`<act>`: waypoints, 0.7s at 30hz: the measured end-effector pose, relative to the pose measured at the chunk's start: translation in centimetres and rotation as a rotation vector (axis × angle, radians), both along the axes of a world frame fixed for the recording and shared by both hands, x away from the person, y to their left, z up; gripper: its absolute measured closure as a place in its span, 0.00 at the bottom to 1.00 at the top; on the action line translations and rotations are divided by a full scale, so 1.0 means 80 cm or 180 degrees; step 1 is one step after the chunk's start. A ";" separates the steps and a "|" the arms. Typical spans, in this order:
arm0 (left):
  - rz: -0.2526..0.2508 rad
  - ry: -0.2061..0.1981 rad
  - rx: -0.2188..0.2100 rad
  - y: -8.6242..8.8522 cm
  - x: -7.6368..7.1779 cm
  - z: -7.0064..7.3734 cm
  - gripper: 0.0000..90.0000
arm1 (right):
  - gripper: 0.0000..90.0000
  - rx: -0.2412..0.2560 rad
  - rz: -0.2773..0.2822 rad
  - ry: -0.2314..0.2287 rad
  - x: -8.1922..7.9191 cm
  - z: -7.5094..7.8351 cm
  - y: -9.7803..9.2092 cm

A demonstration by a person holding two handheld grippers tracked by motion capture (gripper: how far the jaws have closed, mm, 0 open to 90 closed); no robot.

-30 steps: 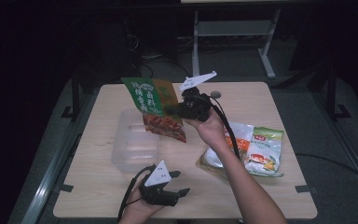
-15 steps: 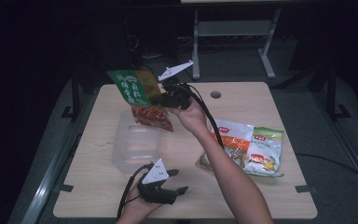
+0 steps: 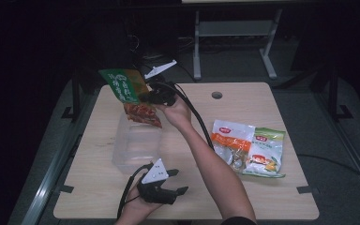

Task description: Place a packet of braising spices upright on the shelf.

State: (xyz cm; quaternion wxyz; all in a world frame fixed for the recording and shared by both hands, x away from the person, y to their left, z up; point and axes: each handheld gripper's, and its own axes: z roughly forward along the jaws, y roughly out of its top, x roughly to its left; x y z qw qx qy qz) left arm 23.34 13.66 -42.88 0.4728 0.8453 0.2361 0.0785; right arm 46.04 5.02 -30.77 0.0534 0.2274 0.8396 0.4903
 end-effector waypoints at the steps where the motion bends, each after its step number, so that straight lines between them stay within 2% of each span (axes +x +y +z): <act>1: -0.0010 -0.0016 0.0008 0.000 0.000 0.000 0.38 | 0.99 0.0018 0.0011 0.0014 0.002 -0.004 0.001; 5: -0.0014 -0.0035 0.0019 0.001 0.002 0.001 0.38 | 0.99 0.0072 0.0023 0.0077 0.006 -0.020 0.004; 13: -0.0029 -0.0035 0.0007 0.000 0.003 0.001 0.38 | 0.99 0.0091 -0.0007 0.0101 0.009 -0.047 0.005; 17: -0.0049 -0.0034 0.0027 -0.002 0.003 0.000 0.38 | 0.99 0.0211 -0.0057 0.0166 0.011 -0.057 -0.001; 21: -0.0057 -0.0044 0.0037 -0.002 0.002 0.001 0.38 | 0.99 0.0172 -0.0105 0.0172 0.011 -0.061 -0.002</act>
